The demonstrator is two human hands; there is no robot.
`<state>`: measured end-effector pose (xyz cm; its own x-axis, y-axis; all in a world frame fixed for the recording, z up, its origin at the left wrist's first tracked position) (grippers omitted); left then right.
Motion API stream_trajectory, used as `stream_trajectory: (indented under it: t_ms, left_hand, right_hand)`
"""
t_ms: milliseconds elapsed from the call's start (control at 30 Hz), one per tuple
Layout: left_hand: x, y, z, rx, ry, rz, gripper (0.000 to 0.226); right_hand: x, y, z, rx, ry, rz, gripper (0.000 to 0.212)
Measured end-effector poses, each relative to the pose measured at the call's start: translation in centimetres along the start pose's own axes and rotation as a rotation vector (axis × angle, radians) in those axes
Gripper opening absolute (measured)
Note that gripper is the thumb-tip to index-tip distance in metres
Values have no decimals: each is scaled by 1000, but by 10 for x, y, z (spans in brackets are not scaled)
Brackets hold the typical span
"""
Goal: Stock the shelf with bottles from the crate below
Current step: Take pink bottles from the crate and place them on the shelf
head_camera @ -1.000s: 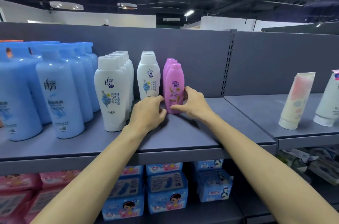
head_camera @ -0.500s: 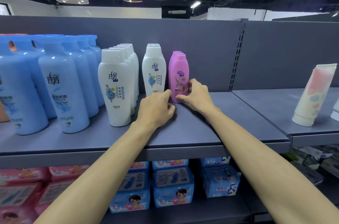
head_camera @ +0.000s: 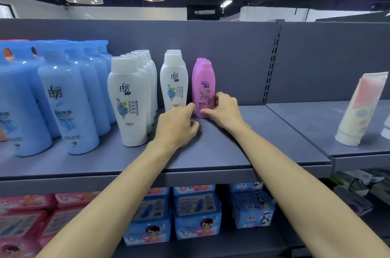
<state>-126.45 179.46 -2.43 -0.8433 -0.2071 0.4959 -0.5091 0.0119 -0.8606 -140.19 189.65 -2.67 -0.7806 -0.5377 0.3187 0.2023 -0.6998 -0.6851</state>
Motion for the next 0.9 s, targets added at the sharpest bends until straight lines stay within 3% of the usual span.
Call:
stream_trajectory:
  t_ms: [267, 433, 900]
  left_hand:
    - [-11, -15, -8, 68, 29, 18, 18]
    - [-27, -27, -2, -47, 20, 60, 18]
    - [-56, -52, 3, -35, 88, 50, 23]
  right_hand:
    - [-18, -6, 16, -112, 74, 8, 47]
    - [-37, -19, 30, -177, 122, 74, 42]
    - [-83, -22, 67, -294, 18, 169, 34]
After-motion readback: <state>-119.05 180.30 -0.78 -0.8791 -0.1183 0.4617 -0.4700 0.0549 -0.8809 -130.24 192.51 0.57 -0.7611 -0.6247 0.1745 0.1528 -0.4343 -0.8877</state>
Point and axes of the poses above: each hand's wrist, its own x-axis towards the middle knuckle, its own y-axis out of the palm, z = x × y, the point moved 4 cm from there along x, towards the middle knuckle, and after that the axes turned 8 degrees about z, right-handed, at the moved point
